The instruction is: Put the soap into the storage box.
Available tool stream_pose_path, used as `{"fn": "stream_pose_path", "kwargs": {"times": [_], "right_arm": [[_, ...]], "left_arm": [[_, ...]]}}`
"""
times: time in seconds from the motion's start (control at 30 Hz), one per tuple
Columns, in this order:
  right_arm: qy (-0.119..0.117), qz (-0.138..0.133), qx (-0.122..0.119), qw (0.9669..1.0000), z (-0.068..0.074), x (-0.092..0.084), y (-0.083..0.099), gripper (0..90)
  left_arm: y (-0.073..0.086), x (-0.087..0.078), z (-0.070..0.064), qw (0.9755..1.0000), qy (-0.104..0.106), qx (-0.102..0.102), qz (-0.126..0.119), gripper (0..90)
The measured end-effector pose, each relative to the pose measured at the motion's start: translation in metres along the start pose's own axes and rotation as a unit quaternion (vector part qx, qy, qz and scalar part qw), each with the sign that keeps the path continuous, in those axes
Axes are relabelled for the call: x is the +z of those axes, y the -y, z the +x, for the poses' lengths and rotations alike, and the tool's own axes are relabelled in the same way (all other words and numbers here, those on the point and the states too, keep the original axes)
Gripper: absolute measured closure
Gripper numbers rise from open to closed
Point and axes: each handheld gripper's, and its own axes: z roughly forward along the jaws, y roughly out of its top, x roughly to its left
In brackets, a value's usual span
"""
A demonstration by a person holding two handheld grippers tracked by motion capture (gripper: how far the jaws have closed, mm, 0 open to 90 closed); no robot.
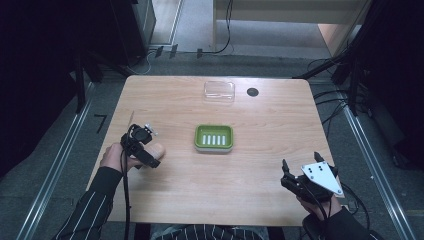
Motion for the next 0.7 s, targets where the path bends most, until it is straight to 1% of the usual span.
{"fn": "stream_pose_path", "kwargs": {"times": [0.03,0.07,0.17,0.27,0.3,0.37,0.43,0.47,0.5,0.53,0.57,0.63,0.67,0.7], "right_arm": [[-0.001,0.0,-0.001,1.0,0.0,0.0,0.0,13.6],[0.0,0.001,0.0,1.0,0.0,0.0,0.0,13.6],[0.0,0.0,0.002,1.0,-0.001,0.0,0.0,13.6],[0.001,-0.002,0.004,1.0,-0.001,-0.001,0.001,13.6],[0.001,-0.002,0.004,1.0,-0.001,-0.001,0.0,13.6],[0.0,0.0,0.002,1.0,-0.001,0.0,0.0,13.6],[-0.001,0.002,0.0,1.0,0.0,0.0,0.001,13.6],[0.0,0.001,0.0,1.0,-0.001,0.0,0.001,13.6],[0.0,-0.001,0.0,1.0,-0.001,-0.001,0.001,13.6],[0.002,-0.002,0.003,1.0,-0.001,-0.001,0.001,13.6],[0.002,-0.003,0.005,1.0,-0.001,-0.002,0.001,13.6],[0.003,-0.001,0.006,1.0,-0.001,-0.001,0.001,13.6],[0.002,-0.001,0.002,1.0,-0.001,-0.001,0.001,13.6],[0.001,0.001,0.0,1.0,0.0,-0.001,0.001,13.6]], "left_arm": [[-0.001,0.001,0.001,1.0,0.003,0.001,0.002,0.0],[-0.003,0.002,0.001,1.0,0.001,0.001,-0.001,0.0],[-0.007,0.005,0.003,1.0,0.003,0.008,0.003,0.0],[-0.011,0.008,0.004,0.9997,0.006,0.019,0.012,0.0],[-0.012,0.008,0.004,0.9997,0.002,0.023,0.011,0.0],[-0.014,0.011,0.005,0.9995,0.008,0.027,0.014,0.0],[-0.016,0.012,0.006,0.9996,0.005,0.027,0.01,0.0],[-0.017,0.013,0.007,0.9995,0.007,0.028,0.013,0.0],[-0.017,0.013,0.008,0.9996,0.003,0.026,0.011,1.3],[-0.018,0.014,0.009,0.9995,0.002,0.03,0.012,2.1],[-0.019,0.015,0.01,0.9994,0.005,0.031,0.015,2.8],[-0.02,0.015,0.01,0.9996,0.0,0.027,0.011,7.9],[-0.02,0.015,0.011,0.9994,0.004,0.03,0.013,10.4],[-0.02,0.016,0.011,0.9995,0.002,0.029,0.012,14.1]]}}
